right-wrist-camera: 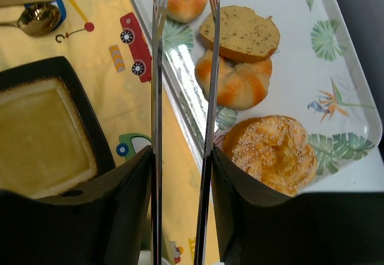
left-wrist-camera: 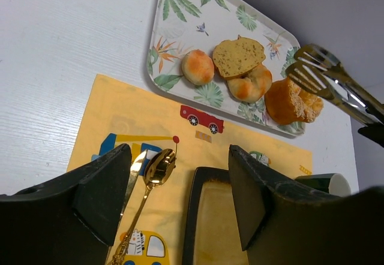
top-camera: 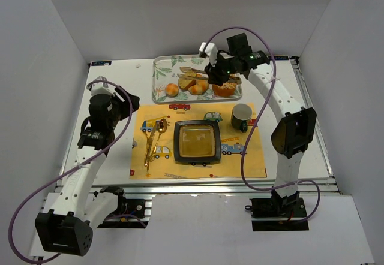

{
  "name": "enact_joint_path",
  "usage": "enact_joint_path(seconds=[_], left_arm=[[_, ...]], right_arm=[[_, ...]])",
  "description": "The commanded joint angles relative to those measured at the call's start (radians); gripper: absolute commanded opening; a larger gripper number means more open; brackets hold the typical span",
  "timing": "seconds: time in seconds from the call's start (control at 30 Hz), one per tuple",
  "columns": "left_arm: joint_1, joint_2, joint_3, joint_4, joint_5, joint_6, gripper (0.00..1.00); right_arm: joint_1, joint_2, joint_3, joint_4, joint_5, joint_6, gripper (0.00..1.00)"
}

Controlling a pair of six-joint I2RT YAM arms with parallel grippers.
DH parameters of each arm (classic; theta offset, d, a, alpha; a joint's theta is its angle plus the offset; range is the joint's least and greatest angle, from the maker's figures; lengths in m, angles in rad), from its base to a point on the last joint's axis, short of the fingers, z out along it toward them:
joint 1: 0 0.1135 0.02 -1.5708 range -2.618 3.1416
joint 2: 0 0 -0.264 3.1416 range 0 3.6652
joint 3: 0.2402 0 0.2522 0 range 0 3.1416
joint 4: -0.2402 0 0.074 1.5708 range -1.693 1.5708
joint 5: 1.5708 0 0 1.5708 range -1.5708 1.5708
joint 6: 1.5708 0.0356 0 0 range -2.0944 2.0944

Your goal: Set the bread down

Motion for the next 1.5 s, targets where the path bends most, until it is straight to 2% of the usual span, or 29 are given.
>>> enact_joint_path(seconds=[0.0, 0.17, 0.53, 0.83, 1.47], left_arm=[[0.005, -0.032, -0.019, -0.032, -0.021, 0.002, 0.75], [0.007, -0.036, -0.025, -0.035, -0.024, 0.004, 0.75], [0.007, -0.042, -0.045, -0.023, -0.018, -0.019, 0.75], [0.008, -0.048, -0.043, -0.038, -0.024, -0.022, 0.75], [0.008, -0.041, -0.033, -0.041, -0.026, -0.022, 0.75]], right_arm=[[0.037, 0.003, -0.002, -0.015, 0.05, -0.116, 0.47], [0.092, 0.043, -0.024, -0.005, 0.079, -0.168, 0.48], [0.138, 0.19, 0.034, 0.106, 0.193, -0.043, 0.48], [0.144, 0.172, -0.045, 0.213, 0.214, -0.019, 0.5], [0.153, 0.213, -0.065, 0.262, 0.224, 0.008, 0.59]])
